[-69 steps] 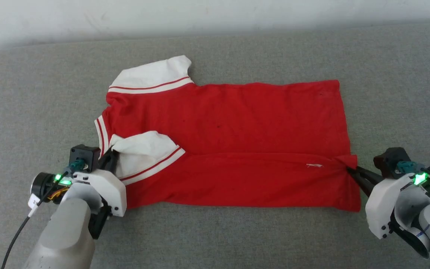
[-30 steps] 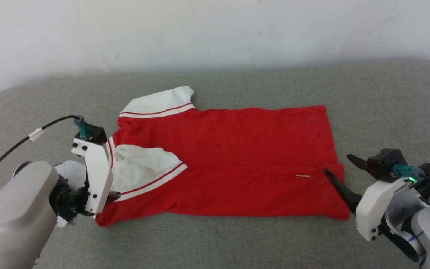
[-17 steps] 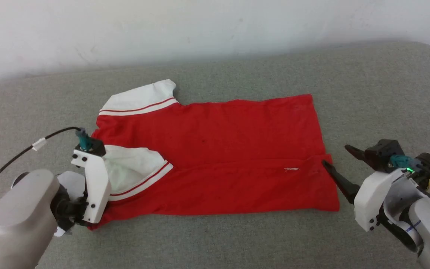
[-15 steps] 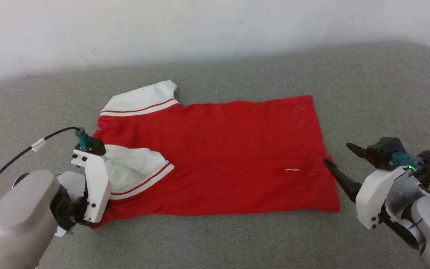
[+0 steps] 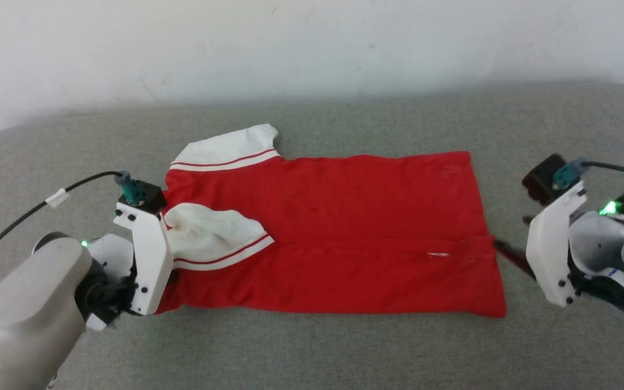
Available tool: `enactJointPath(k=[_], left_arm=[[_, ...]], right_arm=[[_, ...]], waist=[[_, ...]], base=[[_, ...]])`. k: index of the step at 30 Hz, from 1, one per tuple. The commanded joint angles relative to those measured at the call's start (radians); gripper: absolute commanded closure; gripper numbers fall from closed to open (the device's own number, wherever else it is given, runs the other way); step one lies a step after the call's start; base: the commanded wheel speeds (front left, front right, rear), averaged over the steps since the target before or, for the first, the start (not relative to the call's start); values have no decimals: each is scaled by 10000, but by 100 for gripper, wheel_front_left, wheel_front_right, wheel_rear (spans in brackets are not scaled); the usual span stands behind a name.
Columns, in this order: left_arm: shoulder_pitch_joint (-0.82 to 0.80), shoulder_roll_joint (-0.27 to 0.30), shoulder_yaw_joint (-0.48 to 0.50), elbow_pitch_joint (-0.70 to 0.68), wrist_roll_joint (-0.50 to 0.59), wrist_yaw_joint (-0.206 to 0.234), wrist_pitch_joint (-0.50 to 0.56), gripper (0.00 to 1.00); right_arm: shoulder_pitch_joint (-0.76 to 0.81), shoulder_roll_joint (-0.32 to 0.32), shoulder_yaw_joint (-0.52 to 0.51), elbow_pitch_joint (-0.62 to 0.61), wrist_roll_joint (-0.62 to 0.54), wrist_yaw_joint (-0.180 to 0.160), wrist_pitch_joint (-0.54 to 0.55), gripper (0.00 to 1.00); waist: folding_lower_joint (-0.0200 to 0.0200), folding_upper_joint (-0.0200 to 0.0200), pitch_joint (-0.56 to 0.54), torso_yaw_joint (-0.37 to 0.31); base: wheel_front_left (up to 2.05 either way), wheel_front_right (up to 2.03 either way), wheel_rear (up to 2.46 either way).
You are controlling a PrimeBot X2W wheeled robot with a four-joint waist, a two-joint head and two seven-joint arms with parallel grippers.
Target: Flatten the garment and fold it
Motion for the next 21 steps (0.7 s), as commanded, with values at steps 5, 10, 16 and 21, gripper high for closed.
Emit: enactJointPath(k=[5, 10, 16, 21], left_arm=[[-255, 32, -165, -92, -60, -64, -220, 100], [-410, -52, -288, -128, -47, -65, -381, 100], [-627, -154, -436, -71, -47, -65, -543, 100], [-608, -194, -550, 93, -150, -65, -706, 100]], right_arm=[[-330, -161, 979, 625, 1007, -9, 1534, 0], [-307, 430, 1050, 1918, 1726, -9, 1797, 0], [-167, 1183, 1418, 3026, 1779, -9, 1408, 0], [-18, 1333, 1898, 3101, 2078, -9, 939, 69]], waist=[[0, 0, 201, 163], [0, 0, 500, 337], [0, 0, 858, 532], [0, 0, 919, 553]], base=[[0, 0, 0], [0, 0, 0], [0, 0, 0], [0, 0, 0]])
